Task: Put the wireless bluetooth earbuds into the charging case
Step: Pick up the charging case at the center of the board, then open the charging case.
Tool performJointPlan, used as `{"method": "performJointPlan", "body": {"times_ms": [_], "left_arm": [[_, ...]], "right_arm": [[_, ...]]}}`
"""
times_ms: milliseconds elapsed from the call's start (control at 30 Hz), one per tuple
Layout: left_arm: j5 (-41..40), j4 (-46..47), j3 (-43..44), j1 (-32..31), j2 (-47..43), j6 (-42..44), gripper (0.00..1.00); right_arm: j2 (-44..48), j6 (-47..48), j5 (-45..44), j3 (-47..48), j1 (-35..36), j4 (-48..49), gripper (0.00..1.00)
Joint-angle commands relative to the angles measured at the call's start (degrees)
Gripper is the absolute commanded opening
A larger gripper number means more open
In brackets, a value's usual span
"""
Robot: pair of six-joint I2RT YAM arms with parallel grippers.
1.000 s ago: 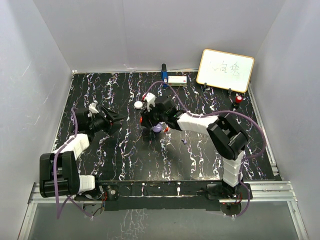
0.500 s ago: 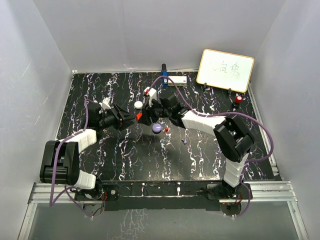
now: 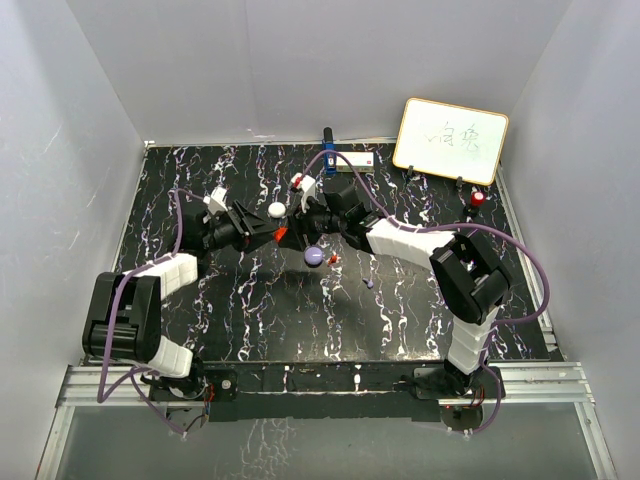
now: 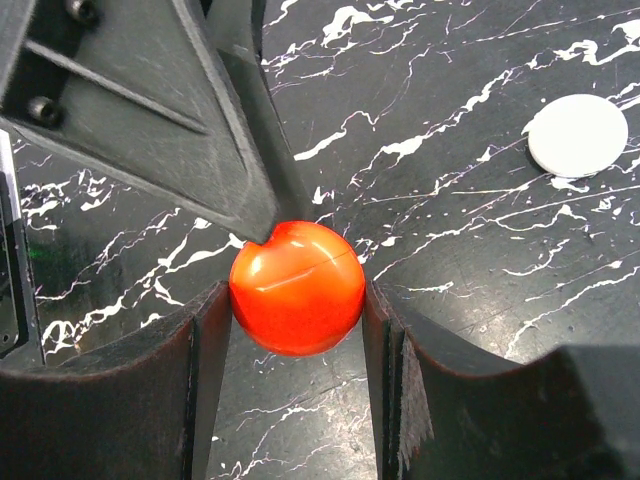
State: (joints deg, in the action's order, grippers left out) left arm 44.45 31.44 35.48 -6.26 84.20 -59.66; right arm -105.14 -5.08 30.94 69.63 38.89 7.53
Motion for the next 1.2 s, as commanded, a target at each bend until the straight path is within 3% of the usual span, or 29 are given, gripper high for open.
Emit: {"method": "performJointPlan", "body": {"times_ms": [0, 400, 467, 567, 600, 667, 767, 800, 967, 1167], "left_arm": [[1.29, 1.93, 2.29, -1.39, 0.79, -0.03, 0.48], [0.57, 1.49, 2.61, -2.61, 0.93, 0.22, 0.27], [0.67, 1.65, 2.67, -2.61, 0.96, 0.07, 0.21], [0.75, 2.08, 2.64, -2.59, 0.96, 0.00, 0.01], [0.77, 2.26, 2.66, -2.61, 1.01, -0.02, 0.00], [0.50, 2.51, 2.59, -2.61, 1.03, -0.10, 0.00], [-0.89, 2.66, 2.43, -2.61, 0.89, -0.07, 0.00], [-1.50, 2.66, 2.46, -2.61, 0.81, -0.10, 0.00], [-3.26, 4.55, 2.64, -2.60, 1.96, -0.72, 0.00], [-2.37, 8.76, 3.39, -2.61, 4.30, -2.39, 0.00]], "right_arm": [[2.57, -0.02, 1.40, 2.80, 0.08, 1.95, 0.03], [2.31, -0.06, 1.66, 2.80, 0.05, 1.91, 0.02], [2.20, -0.10, 1.61, 2.86, 0.07, 1.94, 0.02], [2.15, -0.17, 1.54, 2.82, 0.08, 1.96, 0.03], [2.07, -0.31, 1.43, 2.94, 0.05, 1.90, 0.04], [1.92, -1.05, 0.98, 3.09, 0.08, 1.89, 0.14], [1.94, -3.38, 0.41, 3.53, -0.96, 1.08, 0.53], [2.50, -5.24, -0.43, 3.19, -1.79, 1.08, 0.60], [10.03, -17.54, -1.89, -5.04, -9.72, 6.09, 0.74], [13.54, -21.44, -5.84, -5.12, -10.67, 0.47, 0.76]]}}
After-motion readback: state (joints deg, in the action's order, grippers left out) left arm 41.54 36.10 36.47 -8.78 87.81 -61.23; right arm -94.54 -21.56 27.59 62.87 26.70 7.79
